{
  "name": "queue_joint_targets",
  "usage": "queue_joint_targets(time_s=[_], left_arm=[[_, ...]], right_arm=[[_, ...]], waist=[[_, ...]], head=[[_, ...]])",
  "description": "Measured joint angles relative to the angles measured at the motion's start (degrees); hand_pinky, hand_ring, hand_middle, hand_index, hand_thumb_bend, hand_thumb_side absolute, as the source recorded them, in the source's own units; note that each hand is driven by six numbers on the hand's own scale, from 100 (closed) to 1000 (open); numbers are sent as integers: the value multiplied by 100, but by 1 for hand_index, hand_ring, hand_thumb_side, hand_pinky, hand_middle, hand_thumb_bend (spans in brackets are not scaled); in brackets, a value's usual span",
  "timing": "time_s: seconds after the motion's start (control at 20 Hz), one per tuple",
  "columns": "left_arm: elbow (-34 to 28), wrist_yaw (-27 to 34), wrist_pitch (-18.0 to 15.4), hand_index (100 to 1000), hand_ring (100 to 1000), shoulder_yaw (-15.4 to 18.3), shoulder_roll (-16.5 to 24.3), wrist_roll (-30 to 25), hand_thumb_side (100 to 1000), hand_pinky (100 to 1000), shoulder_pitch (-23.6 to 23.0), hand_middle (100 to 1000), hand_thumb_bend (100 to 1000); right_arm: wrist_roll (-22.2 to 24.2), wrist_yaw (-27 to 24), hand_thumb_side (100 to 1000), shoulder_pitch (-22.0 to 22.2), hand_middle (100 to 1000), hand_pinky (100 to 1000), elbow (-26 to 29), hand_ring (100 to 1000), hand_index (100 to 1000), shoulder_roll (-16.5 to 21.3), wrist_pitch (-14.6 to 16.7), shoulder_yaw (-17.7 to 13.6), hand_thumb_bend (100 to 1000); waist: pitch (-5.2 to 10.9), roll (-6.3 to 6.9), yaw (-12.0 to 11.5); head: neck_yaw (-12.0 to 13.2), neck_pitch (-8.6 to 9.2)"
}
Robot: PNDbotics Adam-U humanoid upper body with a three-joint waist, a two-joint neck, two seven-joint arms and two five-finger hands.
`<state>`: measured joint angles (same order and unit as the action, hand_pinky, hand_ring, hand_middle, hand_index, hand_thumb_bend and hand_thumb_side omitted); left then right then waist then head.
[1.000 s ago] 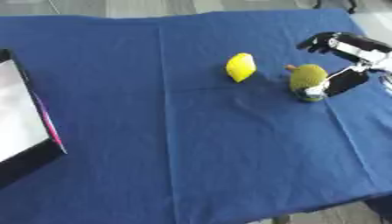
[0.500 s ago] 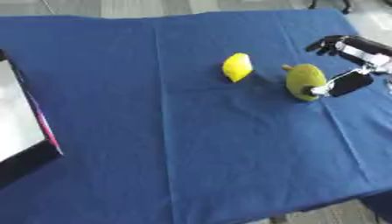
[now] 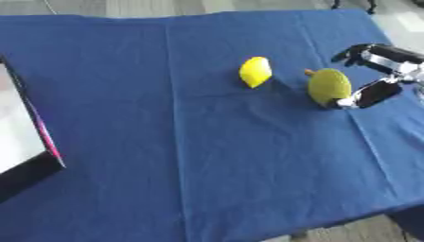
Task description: Pick up the objects with one hand, pass them to the other hand, and then place them into the box on the other side of the table.
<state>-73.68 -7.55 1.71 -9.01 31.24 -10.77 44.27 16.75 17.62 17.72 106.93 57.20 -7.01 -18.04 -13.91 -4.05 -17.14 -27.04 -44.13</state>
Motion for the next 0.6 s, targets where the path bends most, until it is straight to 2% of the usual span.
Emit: queue_joint_targets(time_s=[0.2, 0.35, 0.45, 0.6], left_arm=[[-29, -9, 0, 701, 766, -2, 0, 0, 643, 1000, 6, 622, 100], [-31, -11, -1, 702, 768, -4, 0, -1, 641, 1000, 11, 623, 100], [-35, -12, -10, 702, 768, -5, 0, -10, 641, 1000, 16, 623, 100], [-41, -16, -21, 702, 769, -5, 0, -21, 643, 1000, 16, 623, 100]], right_arm=[[-92, 257, 291, -62, 845, 866, -140, 827, 864, -52, -144, 34, 507], [-238, 442, 202, -106, 824, 850, -249, 805, 853, -106, -286, 57, 455], [-382, 532, 111, -119, 797, 834, -322, 783, 833, -130, -422, 56, 419], [-631, 573, 100, -144, 738, 809, -417, 743, 796, -152, -655, 60, 384]], waist=[[-41, 0, -55], [-76, 0, -69], [-83, 0, -97], [-108, 0, -96]], head=[[-46, 37], [-82, 47], [-92, 51], [-98, 53]])
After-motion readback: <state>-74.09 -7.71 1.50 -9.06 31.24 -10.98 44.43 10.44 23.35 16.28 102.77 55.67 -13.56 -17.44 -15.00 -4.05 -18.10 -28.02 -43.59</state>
